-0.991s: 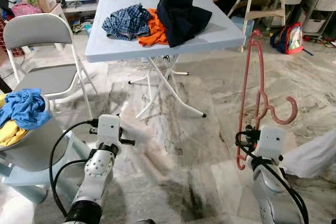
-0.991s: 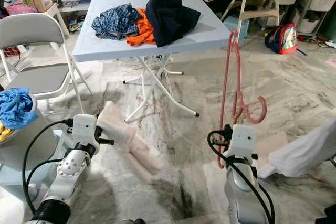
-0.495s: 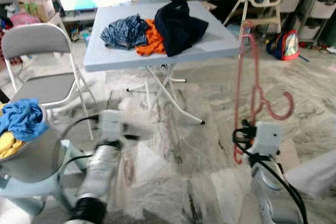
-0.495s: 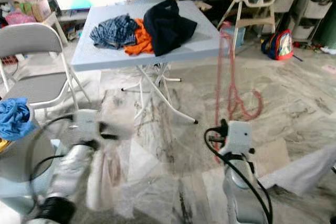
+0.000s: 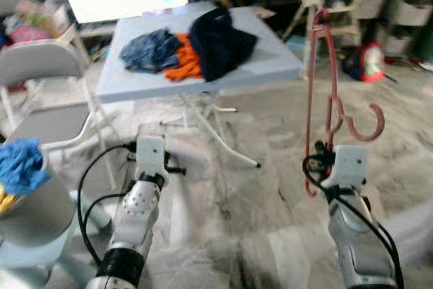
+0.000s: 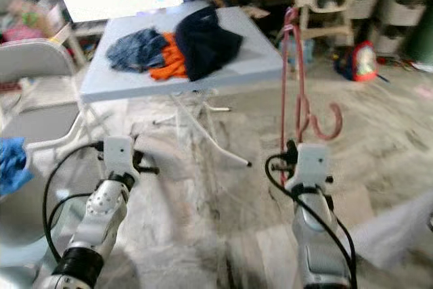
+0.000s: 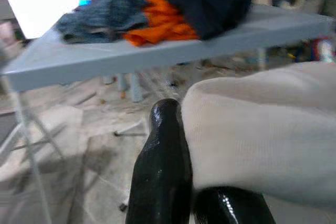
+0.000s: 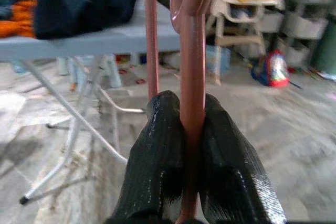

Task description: Hang hanger

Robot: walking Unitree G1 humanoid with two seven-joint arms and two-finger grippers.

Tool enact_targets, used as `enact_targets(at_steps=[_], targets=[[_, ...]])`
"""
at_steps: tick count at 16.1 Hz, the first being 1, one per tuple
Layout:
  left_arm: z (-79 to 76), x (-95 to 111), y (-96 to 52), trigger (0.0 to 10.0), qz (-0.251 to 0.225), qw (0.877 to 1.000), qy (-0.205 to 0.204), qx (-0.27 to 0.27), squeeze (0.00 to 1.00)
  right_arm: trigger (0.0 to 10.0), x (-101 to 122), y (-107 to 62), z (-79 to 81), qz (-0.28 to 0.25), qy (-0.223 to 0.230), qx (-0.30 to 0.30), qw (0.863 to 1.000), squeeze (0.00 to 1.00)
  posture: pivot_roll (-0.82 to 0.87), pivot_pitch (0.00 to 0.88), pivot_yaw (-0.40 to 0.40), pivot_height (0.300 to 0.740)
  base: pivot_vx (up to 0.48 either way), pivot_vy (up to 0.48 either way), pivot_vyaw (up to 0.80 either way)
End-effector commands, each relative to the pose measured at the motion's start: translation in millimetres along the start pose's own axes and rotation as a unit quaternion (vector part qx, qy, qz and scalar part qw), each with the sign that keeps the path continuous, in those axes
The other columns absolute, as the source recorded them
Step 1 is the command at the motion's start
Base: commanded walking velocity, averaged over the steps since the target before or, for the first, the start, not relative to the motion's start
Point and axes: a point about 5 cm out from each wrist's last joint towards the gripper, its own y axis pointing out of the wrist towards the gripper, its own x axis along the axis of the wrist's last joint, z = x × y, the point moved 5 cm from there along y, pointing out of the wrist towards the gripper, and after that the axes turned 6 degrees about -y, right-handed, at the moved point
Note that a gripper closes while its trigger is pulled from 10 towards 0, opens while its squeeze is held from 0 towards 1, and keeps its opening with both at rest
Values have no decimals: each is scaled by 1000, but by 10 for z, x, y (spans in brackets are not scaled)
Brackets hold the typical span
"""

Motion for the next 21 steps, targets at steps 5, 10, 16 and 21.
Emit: enact_targets(at_steps=[5, 10, 16, 21], targets=[[235, 115, 6, 10000, -17, 999, 6, 40, 0, 10000, 163, 37, 262, -26, 10, 46, 999, 0, 26, 60, 35, 740, 374, 0, 446], [328, 171, 4, 10000, -22, 998, 10, 52, 0, 10000, 156, 18, 259, -29, -18, 39, 999, 0, 36, 83, 34, 740, 375, 0, 0], [273, 374, 28, 10000, -56, 997, 24, 40, 0, 10000, 64, -17, 23, -14, -42, -21, 999, 0, 40, 96, 33, 740, 376, 0, 0], [155, 903, 139, 10000, -137, 989, 46, 24, 0, 10000, 95, -8, 57, -20, -46, -19, 999, 0, 42, 97, 27, 740, 389, 0, 0]])
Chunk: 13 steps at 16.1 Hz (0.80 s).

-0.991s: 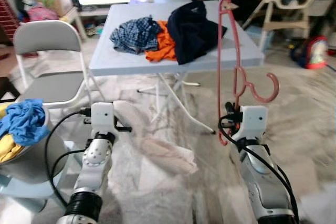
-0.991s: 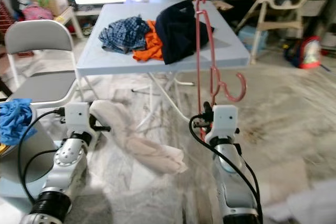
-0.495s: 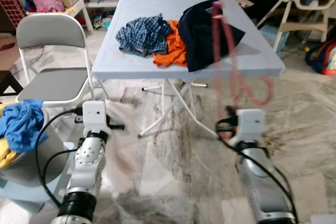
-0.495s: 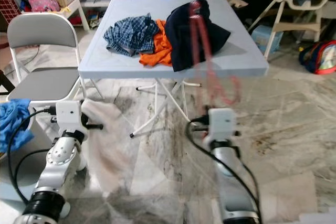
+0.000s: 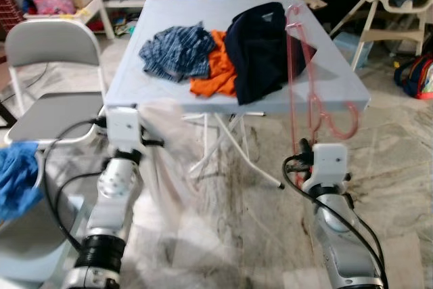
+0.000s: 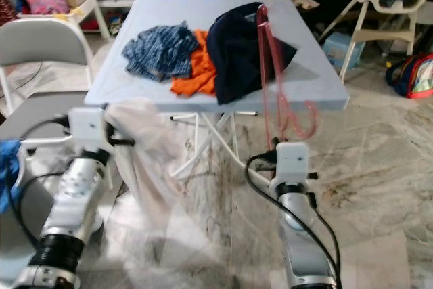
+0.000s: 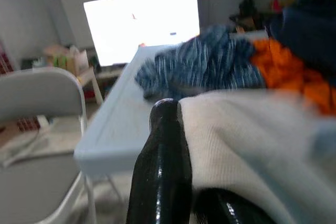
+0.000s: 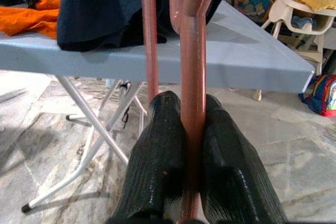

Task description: Hang hanger

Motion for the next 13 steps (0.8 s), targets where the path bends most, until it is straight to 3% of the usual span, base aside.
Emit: enact_targets(at_steps=[1, 5, 8, 13], targets=[[-107, 285, 97, 10000, -47, 999, 2, -14, 0, 10000, 51, 5, -126, -11, -6, -19, 1000, 0, 41, 98, 25, 740, 390, 0, 0], [-60, 488, 188, 10000, -71, 997, 0, -8, 0, 10000, 55, -18, -136, -13, -18, -21, 1000, 0, 34, 103, 26, 740, 392, 0, 0], [-15, 506, 205, 10000, -73, 997, 3, -2, 0, 10000, 39, -36, -143, -12, -22, -22, 999, 0, 32, 104, 27, 740, 409, 0, 0], [24, 823, 283, 10000, -121, 993, 11, 12, 0, 10000, 94, -29, -74, -27, -28, -1, 999, 0, 38, 102, 21, 740, 406, 0, 0]])
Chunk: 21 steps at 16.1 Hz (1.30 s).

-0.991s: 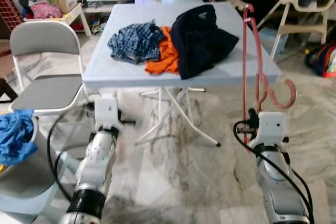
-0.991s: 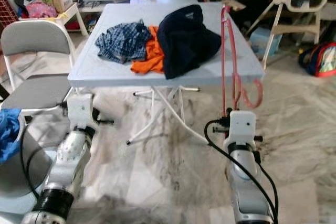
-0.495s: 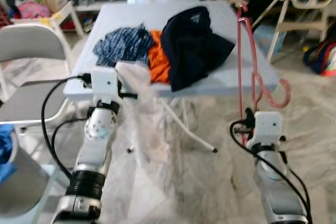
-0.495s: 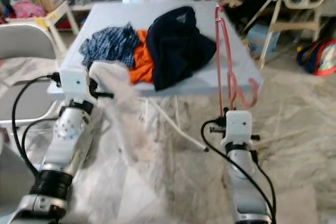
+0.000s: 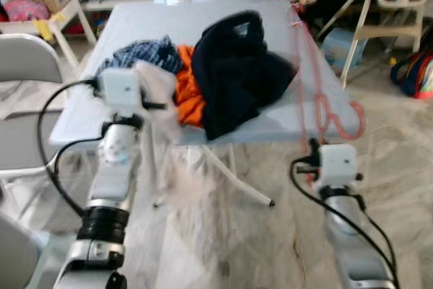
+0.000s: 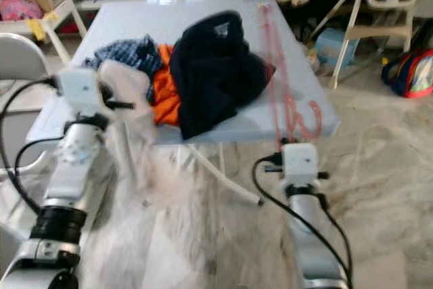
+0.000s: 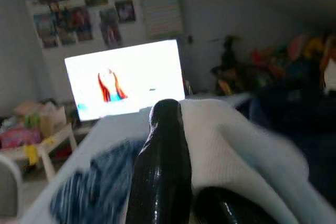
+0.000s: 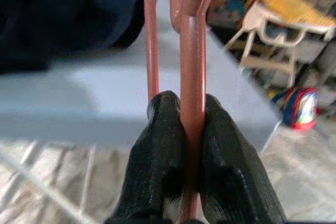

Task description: Hang hanger

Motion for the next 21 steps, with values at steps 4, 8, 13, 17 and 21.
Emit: enact_targets(at_steps=[4, 8, 13, 17, 21], targets=[[157, 219, 77, 10000, -33, 999, 10, 24, 0, 10000, 106, 4, 134, -19, 14, 23, 999, 0, 37, 101, 23, 740, 405, 0, 0], [178, 200, 89, 10000, -27, 999, 11, 33, 0, 10000, 84, -17, 176, -16, 15, 30, 999, 0, 36, 100, 25, 740, 157, 0, 0], [249, 280, 215, 10000, -40, 998, 34, 32, 0, 10000, 96, -1, 213, -20, 9, 40, 999, 0, 34, 93, 25, 740, 0, 0, 0], [321, 280, 267, 10000, -41, 998, 38, 42, 0, 10000, 82, -3, 186, -18, 7, 35, 999, 0, 26, 93, 24, 740, 0, 0, 0], [279, 262, 298, 10000, -41, 998, 30, 41, 0, 10000, 90, -23, 204, -18, 7, 38, 999, 0, 24, 99, 21, 740, 0, 0, 0]])
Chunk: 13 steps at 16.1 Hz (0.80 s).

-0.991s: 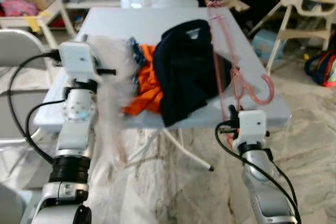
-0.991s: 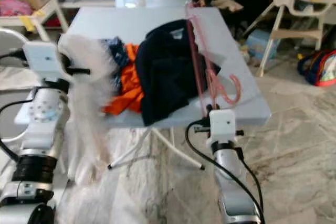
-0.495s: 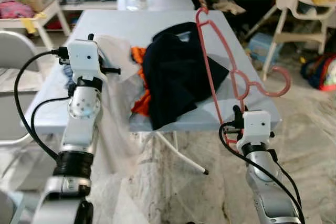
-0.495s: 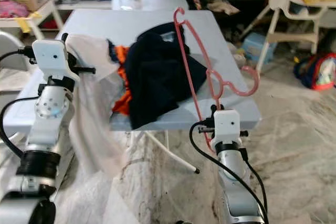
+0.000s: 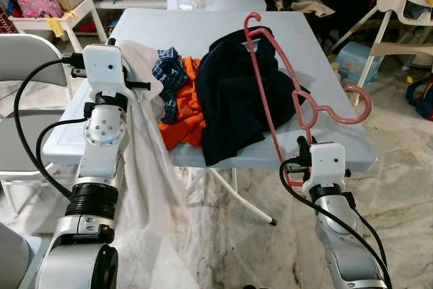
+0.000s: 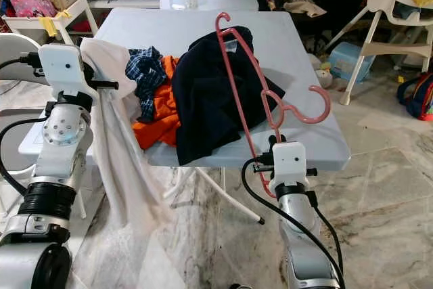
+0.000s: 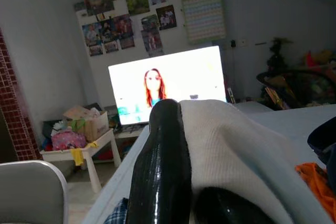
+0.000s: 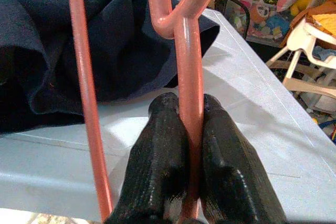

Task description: Hang hanger

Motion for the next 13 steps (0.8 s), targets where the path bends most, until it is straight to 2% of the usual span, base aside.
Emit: enact_targets(at_steps=[1, 2, 3, 4, 6, 8, 9, 10, 11, 12, 13], targets=[[-34, 206, 128, 10000, -33, 999, -12, -15, 0, 10000, 16, 11, -8, 0, -1, 1, 1000, 0, 26, 100, 19, 740, 0, 0, 0], [-65, 315, 215, 10000, -49, 998, -12, -36, 0, 10000, 18, 14, -6, 0, -1, 1, 1000, 0, 30, 104, 20, 740, 0, 0, 0], [-52, 468, 395, 10000, -58, 997, -21, -49, 0, 10000, 13, 14, 4, 1, -2, 3, 1000, 0, 31, 106, 22, 740, 0, 0, 0], [-8, 580, 546, 10000, -56, 997, -25, -46, 0, 10000, 10, 11, 11, 2, -2, 4, 1000, 0, 27, 110, 26, 740, 0, 0, 0], [68, 768, 753, 10000, -51, 998, -2, -32, 0, 10000, -7, -1, 4, 6, -1, -1, 1000, 0, 21, 115, 28, 740, 0, 0, 0], [178, 1041, 956, 10000, -41, 999, -10, 5, 0, 10000, -34, -30, 0, 12, 1, -1, 1000, 0, 13, 118, 19, 740, 0, 0, 0], [335, 1413, 1047, 10000, -79, 995, -15, 52, 0, 10000, -34, -48, 8, 11, -1, 2, 1000, 0, -2, 118, 15, 740, 0, 0, 0], [408, 1882, 1084, 10000, -141, 987, 8, 82, 0, 10000, -15, -56, -5, 8, -4, 2, 1000, 0, -20, 124, 12, 740, 0, 0, 0], [404, 2513, 1047, 10000, -235, 965, 42, 107, 0, 10000, 14, -62, -58, 4, -9, -3, 1000, 0, -34, 126, 13, 740, 0, 0, 0], [360, 2932, 960, 10000, -304, 941, 79, 122, 0, 10000, 16, -67, -108, 5, -11, -12, 1000, 0, -45, 132, 16, 740, 0, 0, 0], [298, 3336, 828, 10000, -374, 909, 117, 140, 0, 10000, 9, -87, -155, 7, -12, -21, 1000, 0, -53, 135, 19, 740, 0, 0, 0]])
